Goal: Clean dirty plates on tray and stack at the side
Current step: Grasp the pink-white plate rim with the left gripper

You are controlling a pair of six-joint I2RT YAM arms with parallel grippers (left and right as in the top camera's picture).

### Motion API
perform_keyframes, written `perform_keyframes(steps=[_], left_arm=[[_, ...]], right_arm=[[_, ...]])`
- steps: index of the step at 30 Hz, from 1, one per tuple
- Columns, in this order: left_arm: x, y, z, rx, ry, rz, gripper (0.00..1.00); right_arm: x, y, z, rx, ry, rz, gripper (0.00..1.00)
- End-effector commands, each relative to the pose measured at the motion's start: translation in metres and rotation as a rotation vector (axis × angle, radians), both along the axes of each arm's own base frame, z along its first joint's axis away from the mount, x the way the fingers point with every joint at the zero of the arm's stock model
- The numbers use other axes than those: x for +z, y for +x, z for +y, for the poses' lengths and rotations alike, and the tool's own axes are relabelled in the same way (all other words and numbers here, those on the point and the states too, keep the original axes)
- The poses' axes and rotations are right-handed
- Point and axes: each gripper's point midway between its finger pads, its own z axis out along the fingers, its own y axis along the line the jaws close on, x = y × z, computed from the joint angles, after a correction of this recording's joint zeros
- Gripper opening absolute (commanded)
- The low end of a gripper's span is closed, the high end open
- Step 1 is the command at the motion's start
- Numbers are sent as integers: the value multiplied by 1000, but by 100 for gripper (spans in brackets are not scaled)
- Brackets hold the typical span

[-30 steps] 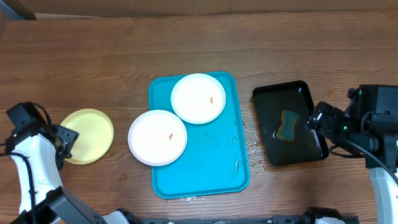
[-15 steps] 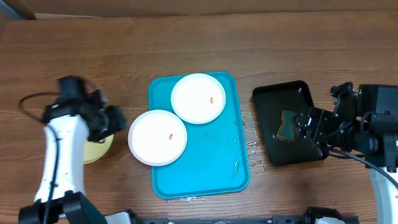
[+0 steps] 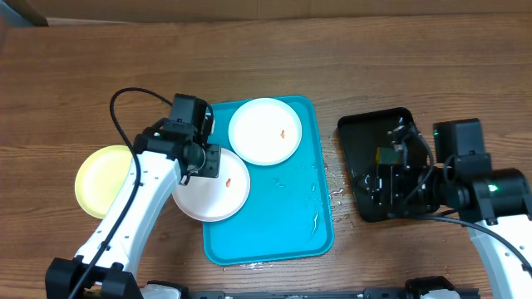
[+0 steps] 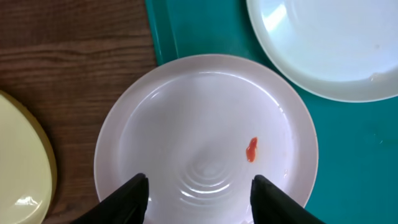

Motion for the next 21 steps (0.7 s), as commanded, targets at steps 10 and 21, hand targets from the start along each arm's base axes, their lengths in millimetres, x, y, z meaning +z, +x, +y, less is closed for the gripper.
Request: perform_keyframes(steps=[10,21], left_arm=[[-2,-31,63,382,192,75,59],[-51,-53,81,387,222,223,51]], right_arm=[[-17,2,7,36,-4,72,81],[-21,5,8,36,-6,84,79]])
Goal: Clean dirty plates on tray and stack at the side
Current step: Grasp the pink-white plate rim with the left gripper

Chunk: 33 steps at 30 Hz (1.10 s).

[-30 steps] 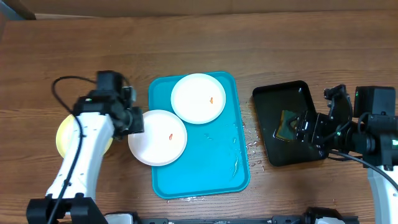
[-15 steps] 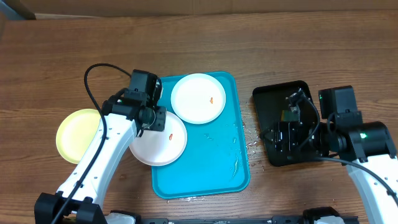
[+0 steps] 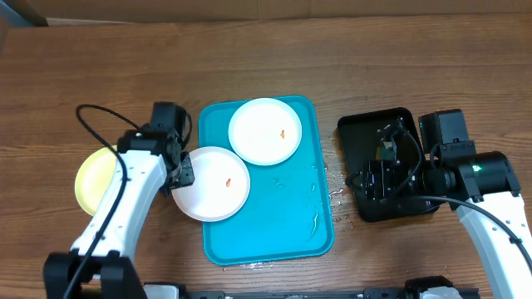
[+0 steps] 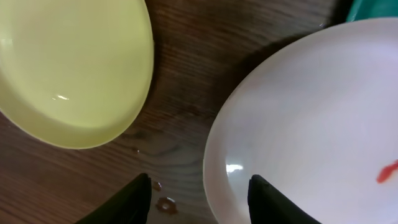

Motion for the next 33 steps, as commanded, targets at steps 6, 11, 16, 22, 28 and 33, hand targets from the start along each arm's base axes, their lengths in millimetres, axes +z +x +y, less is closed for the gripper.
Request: perform_keyframes(steps=[6,11,16,22,28,33], left_arm=[[-52,-22,-11,-85,-59,155,13],[-46,-19,-43,-166,-218,143,4],[-40,-21,-82,-271,-338,135,4],[-40,-29,-108,-334,-322,151,4],[-45,-29,-112,-281,-316,134,31],[-45,-28,-116,-283,-337,126,57]], right_arm=[[-1,-2,2,16,5,-2,78],[-1,-1,2,16,5,-3,78],[-1,0,2,15,5,-10,74],[-12,11,-25,-169,-133,22,74],[-25,27,-59,-411,-272,19,74],[-69,48,-75,-554,-338,27,68]])
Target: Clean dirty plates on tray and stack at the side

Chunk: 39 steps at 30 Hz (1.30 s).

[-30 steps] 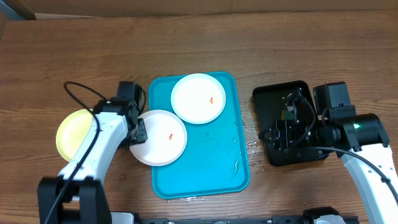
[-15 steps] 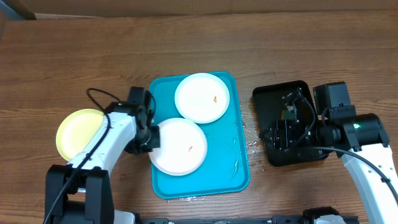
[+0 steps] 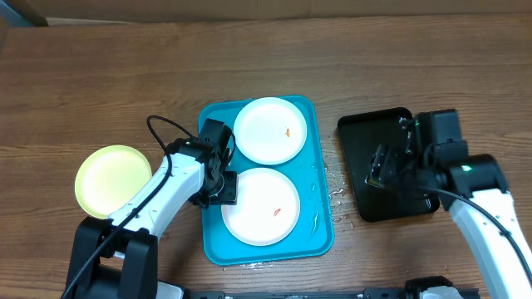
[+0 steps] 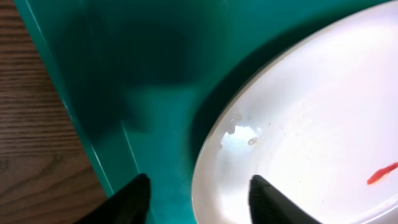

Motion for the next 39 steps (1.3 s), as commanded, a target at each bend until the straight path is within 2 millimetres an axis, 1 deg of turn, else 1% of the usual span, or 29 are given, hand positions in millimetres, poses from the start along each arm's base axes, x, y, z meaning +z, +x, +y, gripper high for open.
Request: perform_keyframes(steps=[1,3,6,8,9,10,12,13,14,17,19,21,22,26,27,29,31,32,36,39], left_arm=[[3,-2,-5,18,-31,-1,57],[3,-3,-7,17,-44,3,59],[3,-4,-7,13,-42,9,59],[3,-6,-6,13,-39,17,59],[3,-7,-6,13,-39,19,59],[3,-7,-6,13,-38,20,59],[3,-7,-6,10,-38,21,59],[3,-7,-6,10,-38,20,59],[3,-7,-6,10,-38,20,59],[3,-7,-6,5,-38,19,60],[3,-7,-6,-9,-38,18,60],[3,-7,-6,-11,-38,18,60],[3,-7,-6,-12,-38,18,60],[3,-7,-6,-12,-38,18,60],[3,-7,-6,-12,-38,18,60],[3,-7,-6,-12,-38,18,61],[3,-7,-6,-12,-38,18,61],[3,-7,-6,-12,-38,18,61],[3,-7,-6,-12,-38,17,62],[3,-6,-6,-12,-40,14,62]], right_arm=[[-41,9,-21,-141,-97,44,68],[-59,21,-27,-174,-133,42,65],[-83,36,-36,-193,-195,59,60],[-99,43,-41,-204,-234,74,57],[-107,45,-43,-206,-248,87,55],[-114,46,-43,-205,-254,99,49],[-130,46,-42,-198,-253,139,35],[-136,44,-42,-195,-255,156,32],[-140,43,-42,-194,-259,169,31],[-145,41,-40,-183,-254,187,21],[-143,42,-32,-115,-226,188,8],[-134,44,-21,-31,-188,190,4],[-128,45,-19,-10,-182,191,4],[-91,54,-18,-1,-183,170,4],[-83,55,-18,-2,-182,163,9],[-75,55,-18,-3,-181,160,32],[-75,51,-19,-6,-183,174,52],[-77,48,-19,-8,-183,185,57],[-94,32,-21,-59,-173,239,60],[-111,18,-13,-63,-118,275,60]])
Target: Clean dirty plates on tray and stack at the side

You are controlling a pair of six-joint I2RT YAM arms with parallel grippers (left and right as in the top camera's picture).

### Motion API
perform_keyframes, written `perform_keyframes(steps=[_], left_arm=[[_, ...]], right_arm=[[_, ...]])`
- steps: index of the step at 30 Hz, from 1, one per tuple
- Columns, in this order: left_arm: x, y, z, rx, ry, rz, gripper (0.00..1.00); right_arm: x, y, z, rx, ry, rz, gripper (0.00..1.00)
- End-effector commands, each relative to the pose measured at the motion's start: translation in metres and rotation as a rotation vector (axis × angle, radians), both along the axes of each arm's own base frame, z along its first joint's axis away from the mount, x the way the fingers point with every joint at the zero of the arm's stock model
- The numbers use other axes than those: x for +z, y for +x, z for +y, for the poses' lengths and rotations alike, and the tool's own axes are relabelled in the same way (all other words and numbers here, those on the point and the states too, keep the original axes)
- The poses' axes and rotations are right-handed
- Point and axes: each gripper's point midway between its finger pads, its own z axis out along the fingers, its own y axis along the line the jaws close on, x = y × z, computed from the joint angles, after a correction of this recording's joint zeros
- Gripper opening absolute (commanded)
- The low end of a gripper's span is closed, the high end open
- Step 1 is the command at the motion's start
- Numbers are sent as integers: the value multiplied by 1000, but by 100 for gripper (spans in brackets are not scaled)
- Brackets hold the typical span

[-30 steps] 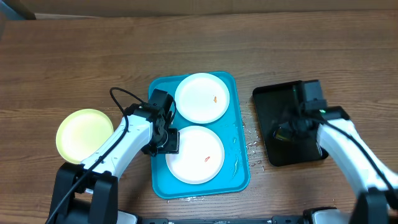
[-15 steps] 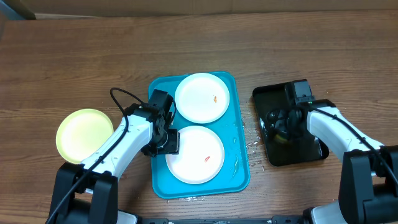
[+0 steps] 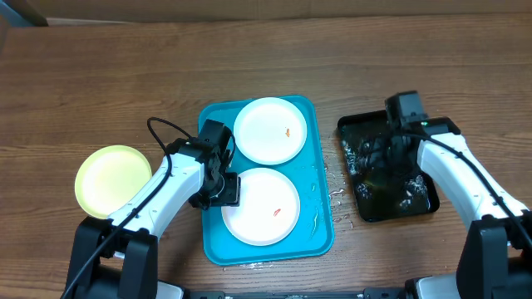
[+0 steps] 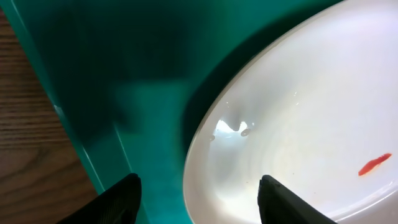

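Note:
Two white plates lie on the teal tray [image 3: 320, 224]. The far plate [image 3: 266, 130] and the near plate [image 3: 259, 206] each carry a small red smear. In the left wrist view the near plate [image 4: 298, 124] shows its red smear [image 4: 373, 165]. My left gripper [image 3: 223, 189] [image 4: 200, 202] is open, and its fingers stand either side of that plate's left rim. My right gripper [image 3: 389, 154] is low over the black tray [image 3: 366, 126]. Whether it holds anything does not show.
A yellow plate [image 3: 108, 178] sits on the wooden table to the left of the teal tray. Water drops [image 3: 337, 195] lie between the two trays. The black tray looks wet inside. The teal tray's left wall [image 4: 68, 124] runs close beside my left fingers.
My left gripper has stayed open at the near plate's left rim, almost unmoved. My right arm has moved from the right side of the black tray to its middle, lower down.
The smeared plate first hung over the teal tray's left edge with my open left gripper above it. Then the gripper was at the plate's left rim by the yellow plate. Later the plate lay fully in the tray's front half. My right arm stayed over the black tray.

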Motion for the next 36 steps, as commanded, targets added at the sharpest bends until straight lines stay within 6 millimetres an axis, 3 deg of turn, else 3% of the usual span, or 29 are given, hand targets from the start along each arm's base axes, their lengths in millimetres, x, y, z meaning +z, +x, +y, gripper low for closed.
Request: perform_keyframes(steps=[1,4,6,9,11,15,19,24,30,36], left_arm=[[3,-1,-2,-20,-14,-11,62],[3,0,-3,-20,-16,-14,63],[3,0,-3,-20,-15,-15,64],[3,0,-3,-20,-16,-14,64],[3,0,-2,-20,-15,-14,64],[3,0,-3,-20,-16,-14,65],[3,0,-3,-20,-16,-13,64],[3,1,-3,-20,-17,-18,66],[3,6,-4,-21,-23,-40,69],[2,12,-4,-24,-16,-65,70]], right_arm=[[-19,-20,12,-27,76,46,59],[-36,-33,12,-28,86,61,50],[-42,-36,11,-39,85,65,34],[-40,-29,5,-47,57,37,10],[-34,-21,1,-59,46,16,4],[-13,-3,-5,-82,49,-16,4],[12,8,-5,-52,43,-24,44],[19,15,-12,-53,3,-44,62],[-1,18,-17,-75,-19,-78,56],[-33,6,-16,-138,-7,-28,27]])
